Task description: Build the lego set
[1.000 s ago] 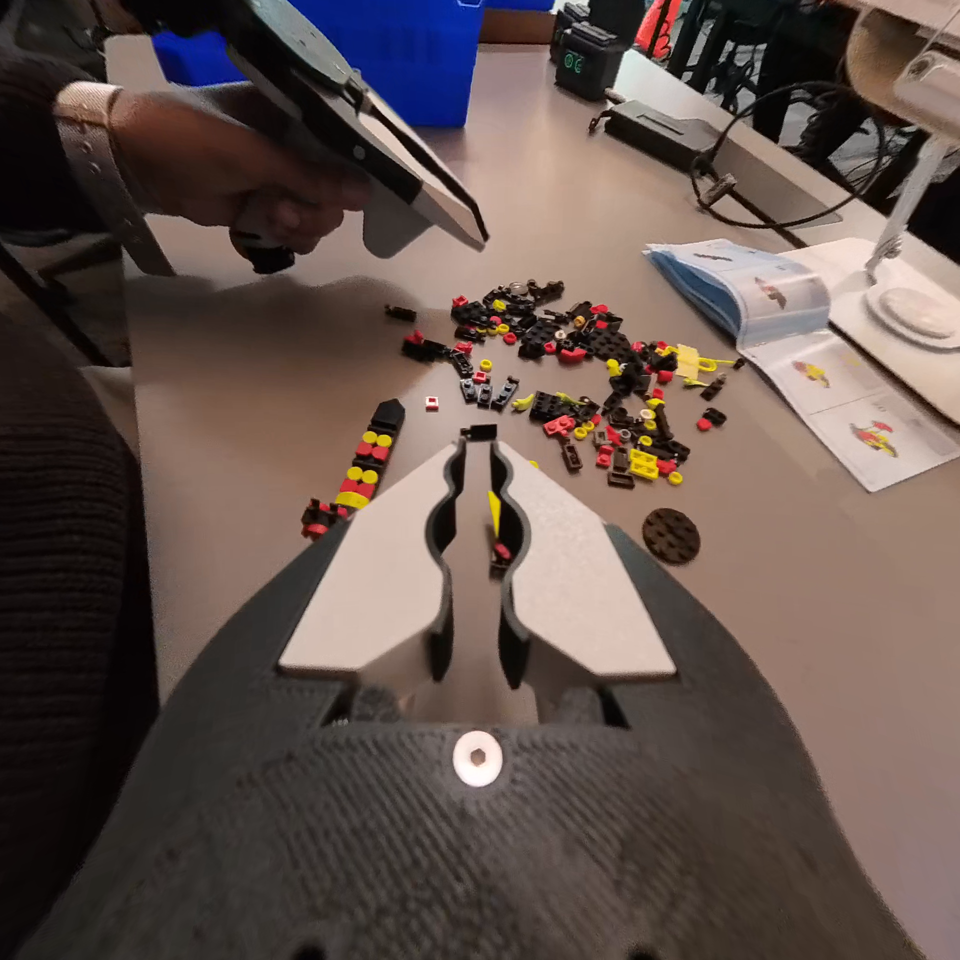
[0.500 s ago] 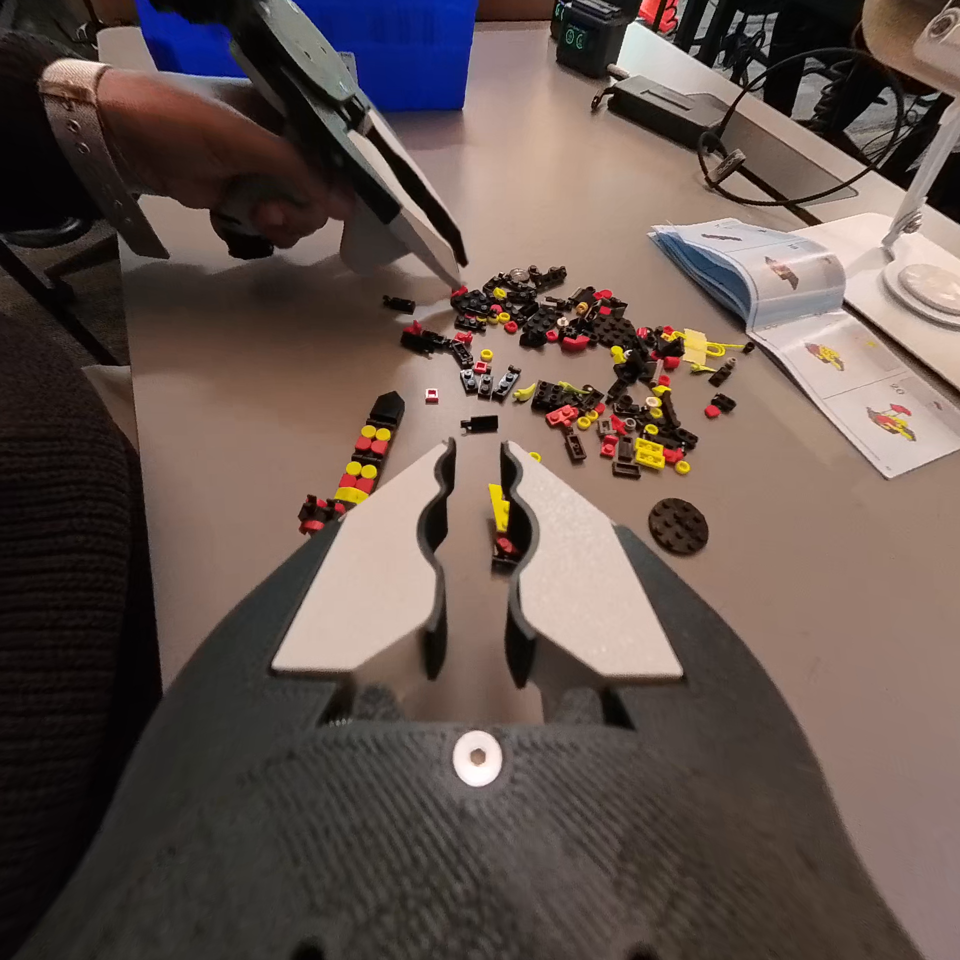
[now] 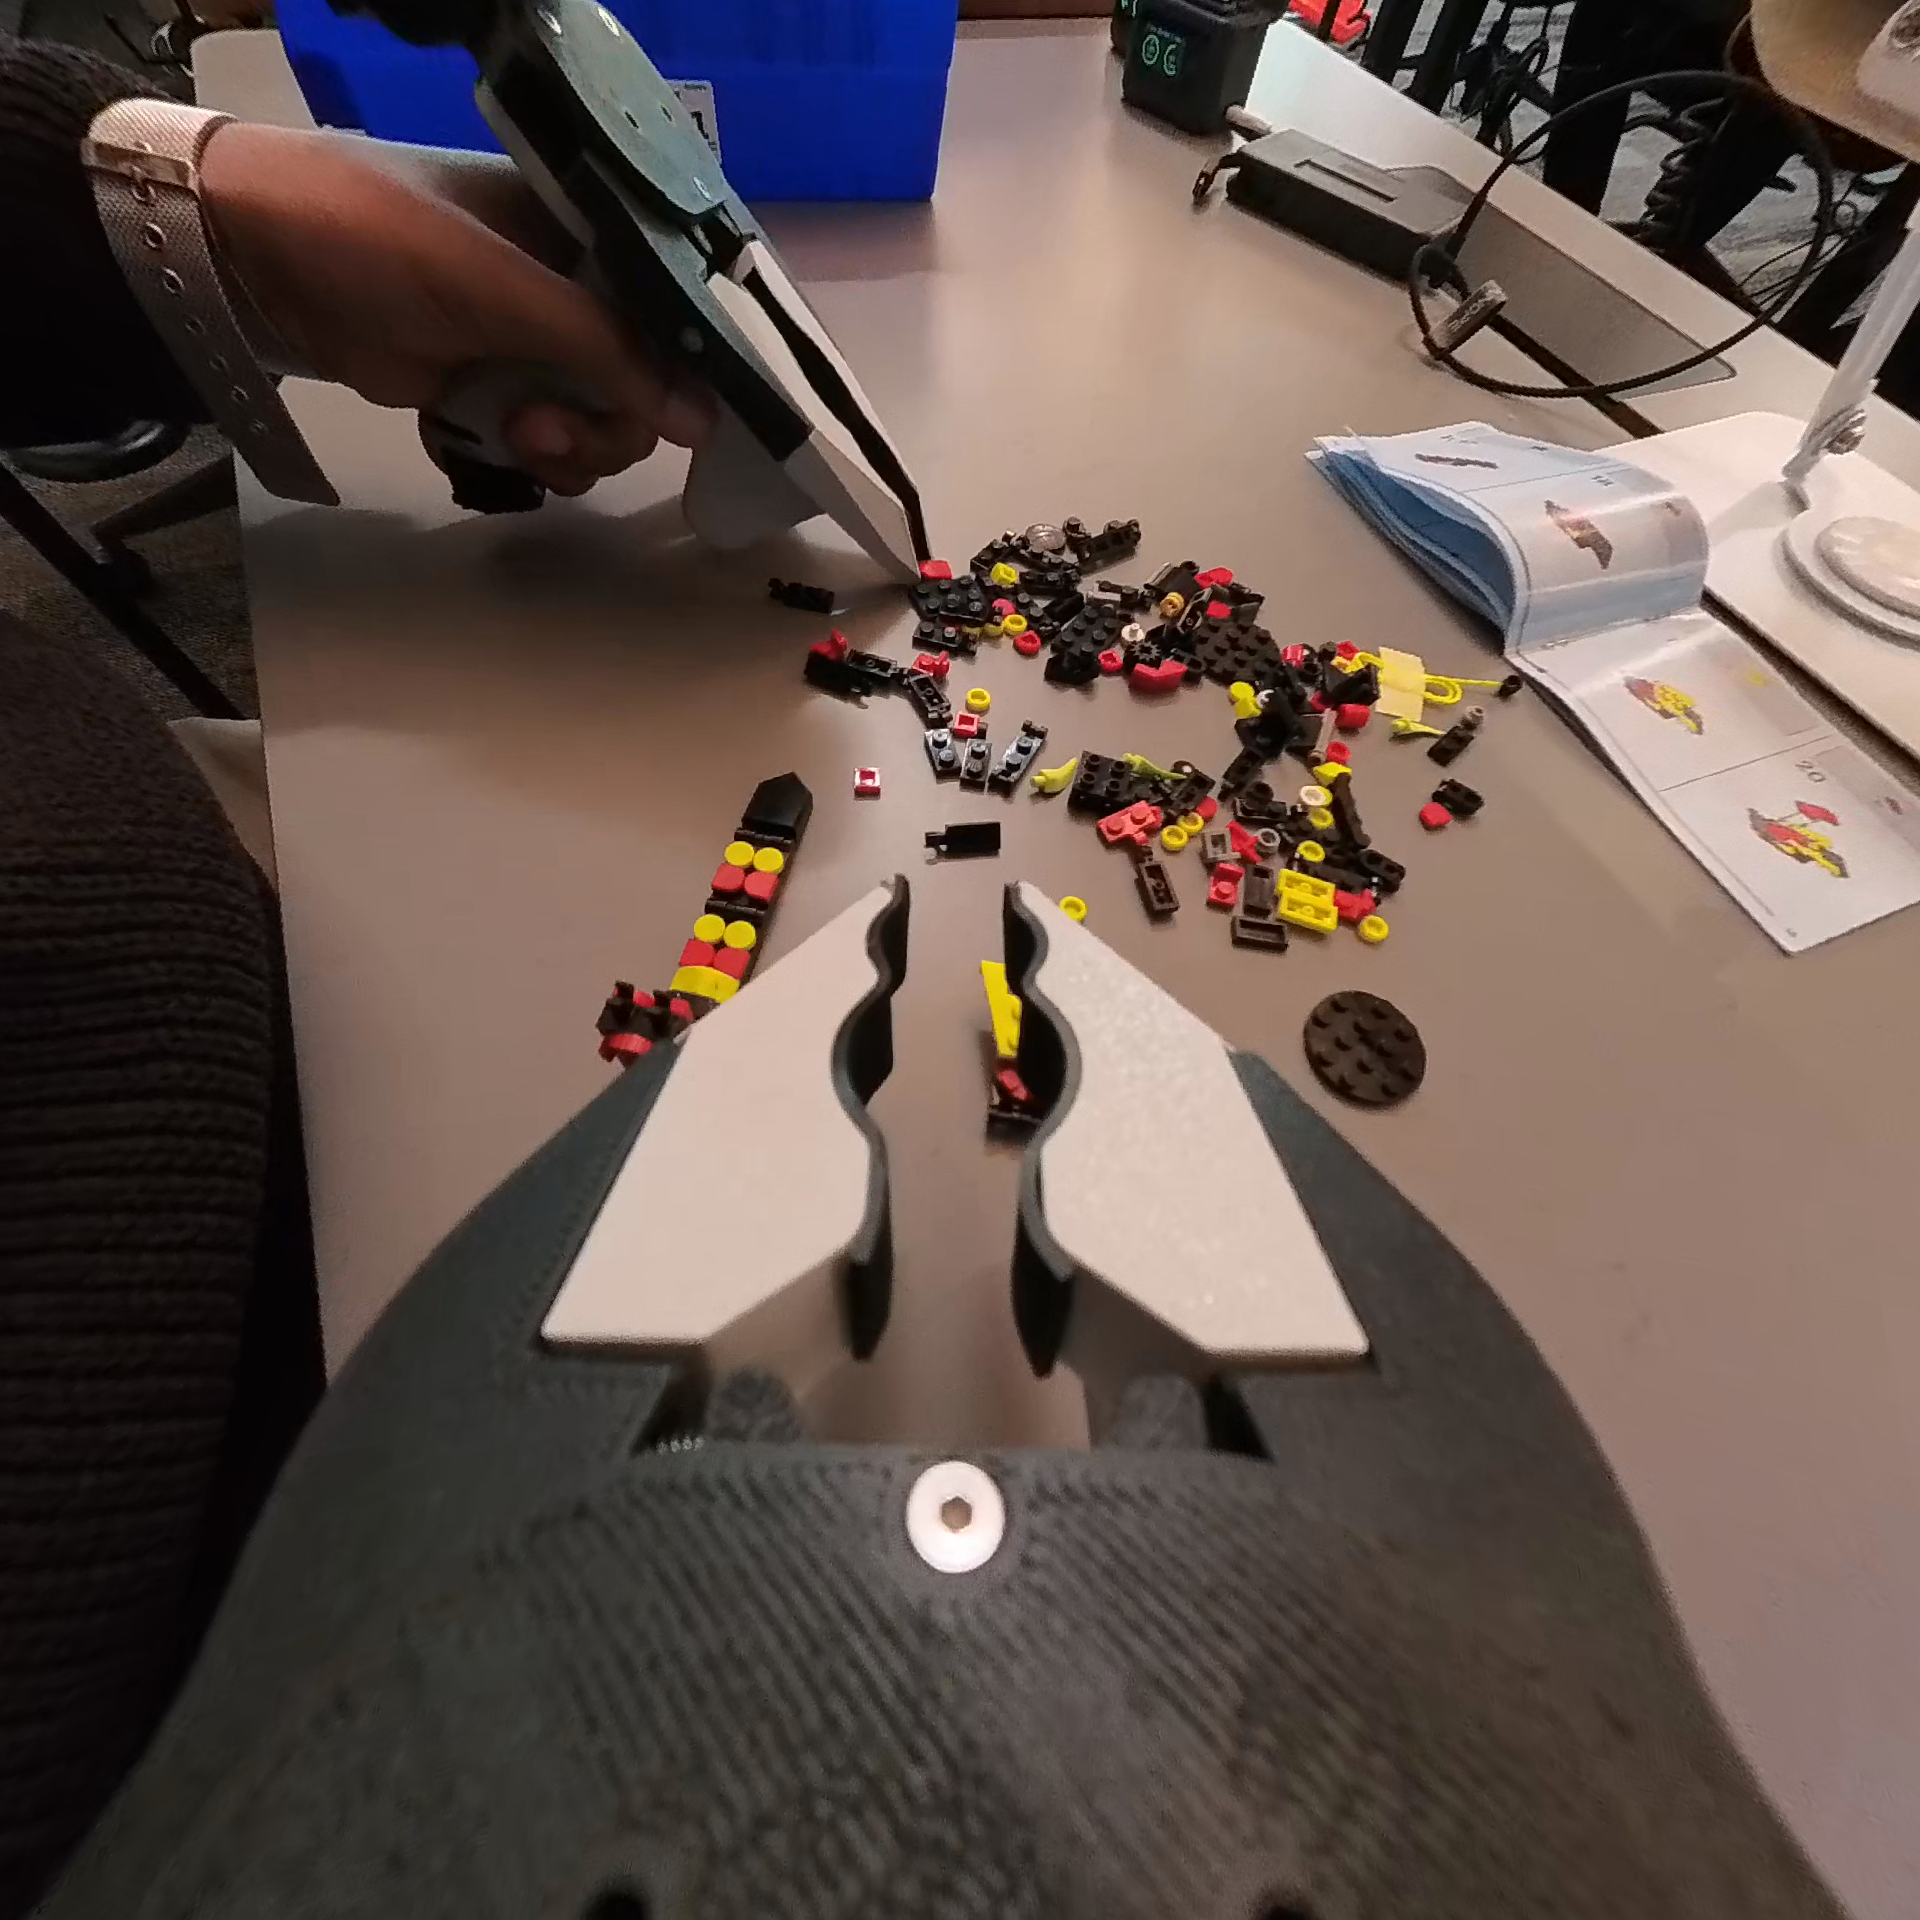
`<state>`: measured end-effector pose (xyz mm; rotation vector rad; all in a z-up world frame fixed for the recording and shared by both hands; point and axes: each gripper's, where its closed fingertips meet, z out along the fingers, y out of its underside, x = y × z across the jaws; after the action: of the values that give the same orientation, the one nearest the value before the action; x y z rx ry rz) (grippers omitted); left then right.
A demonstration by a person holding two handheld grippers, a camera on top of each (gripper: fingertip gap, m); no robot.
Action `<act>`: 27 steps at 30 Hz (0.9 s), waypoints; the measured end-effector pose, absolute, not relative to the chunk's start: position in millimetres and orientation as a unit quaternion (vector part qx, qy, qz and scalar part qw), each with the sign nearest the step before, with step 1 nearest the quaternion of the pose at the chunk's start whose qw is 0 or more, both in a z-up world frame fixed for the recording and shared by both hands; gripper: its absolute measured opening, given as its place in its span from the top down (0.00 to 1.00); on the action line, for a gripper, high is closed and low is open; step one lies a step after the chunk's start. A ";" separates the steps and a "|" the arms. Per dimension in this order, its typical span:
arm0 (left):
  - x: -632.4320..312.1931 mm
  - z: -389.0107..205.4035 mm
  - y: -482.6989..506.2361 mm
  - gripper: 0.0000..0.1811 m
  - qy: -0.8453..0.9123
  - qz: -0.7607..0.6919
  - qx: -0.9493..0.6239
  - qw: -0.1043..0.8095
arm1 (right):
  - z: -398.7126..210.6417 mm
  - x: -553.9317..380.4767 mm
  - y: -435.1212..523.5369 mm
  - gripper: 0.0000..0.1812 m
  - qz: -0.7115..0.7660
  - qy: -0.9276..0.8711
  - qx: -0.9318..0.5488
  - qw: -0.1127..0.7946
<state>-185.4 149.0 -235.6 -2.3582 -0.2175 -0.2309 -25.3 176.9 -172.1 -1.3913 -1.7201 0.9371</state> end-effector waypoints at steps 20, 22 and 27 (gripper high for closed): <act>-116.6 -168.8 162.3 0.99 0.069 -0.152 -0.838 0.519 | -154.3 -11.0 232.2 0.93 0.390 -0.546 -0.632 0.388; -102.0 -165.6 160.8 0.99 0.094 -0.164 -0.831 0.523 | -157.6 -15.9 220.3 0.92 0.389 -0.568 -0.619 0.378; -72.8 -158.9 155.3 0.99 0.152 -0.178 -0.810 0.538 | -154.0 -27.3 179.1 0.94 0.427 -0.611 -0.566 0.351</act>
<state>-72.8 155.3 -158.9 -1.9275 0.3614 -0.4232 -27.3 179.1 -154.0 -1.4652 -1.5827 1.1058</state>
